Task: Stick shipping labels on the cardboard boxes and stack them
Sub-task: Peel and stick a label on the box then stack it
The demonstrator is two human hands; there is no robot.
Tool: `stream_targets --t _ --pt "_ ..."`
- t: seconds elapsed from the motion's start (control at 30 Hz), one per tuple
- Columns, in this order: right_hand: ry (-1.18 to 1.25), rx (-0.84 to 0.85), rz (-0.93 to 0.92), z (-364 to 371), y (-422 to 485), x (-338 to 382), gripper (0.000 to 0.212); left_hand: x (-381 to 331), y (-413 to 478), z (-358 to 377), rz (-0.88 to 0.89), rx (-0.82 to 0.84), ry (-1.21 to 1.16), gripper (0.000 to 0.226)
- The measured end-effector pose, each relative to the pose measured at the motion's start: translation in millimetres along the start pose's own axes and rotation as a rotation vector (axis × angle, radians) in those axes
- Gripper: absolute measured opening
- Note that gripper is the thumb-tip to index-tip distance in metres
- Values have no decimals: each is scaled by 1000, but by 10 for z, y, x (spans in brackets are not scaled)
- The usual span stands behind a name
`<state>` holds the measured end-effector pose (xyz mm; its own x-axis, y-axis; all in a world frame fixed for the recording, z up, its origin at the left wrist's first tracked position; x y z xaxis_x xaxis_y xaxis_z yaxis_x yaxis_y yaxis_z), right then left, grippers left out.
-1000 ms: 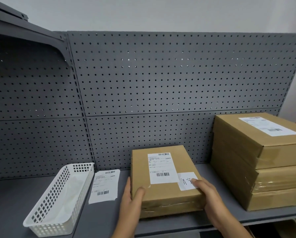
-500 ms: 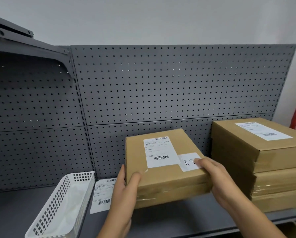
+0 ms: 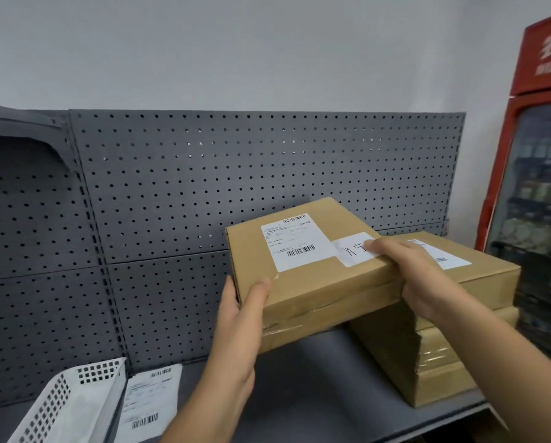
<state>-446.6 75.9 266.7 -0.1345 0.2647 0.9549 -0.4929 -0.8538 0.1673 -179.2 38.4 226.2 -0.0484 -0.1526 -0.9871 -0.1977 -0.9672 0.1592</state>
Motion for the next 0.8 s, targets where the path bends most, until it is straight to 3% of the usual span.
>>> stream_targets --t 0.1,0.23,0.37,0.53,0.8 --pt "-19 -30 -19 -244 147 173 17 -91 64 281 22 61 -5 26" --pt "-40 -76 -1 -597 334 333 41 -146 190 674 10 132 -12 29" --pt "-57 -109 32 -957 503 445 43 -129 325 1079 15 188 -8 35" --pt "-79 -151 71 -1421 659 590 37 -58 473 1605 -43 220 39 88" --pt "-50 -228 144 -2073 911 698 42 -141 508 2365 -58 346 78 102"
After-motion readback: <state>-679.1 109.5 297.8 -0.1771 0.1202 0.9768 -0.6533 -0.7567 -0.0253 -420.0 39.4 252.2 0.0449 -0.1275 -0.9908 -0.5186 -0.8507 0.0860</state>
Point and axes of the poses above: each hand's wrist, its own y-axis towards the middle knuckle, its own z-axis out of the palm, x = y × z, the point moved 6 cm from there along y, towards the middle knuckle, and after that the axes turned 12 degrees about y, right-handed, at the moved point
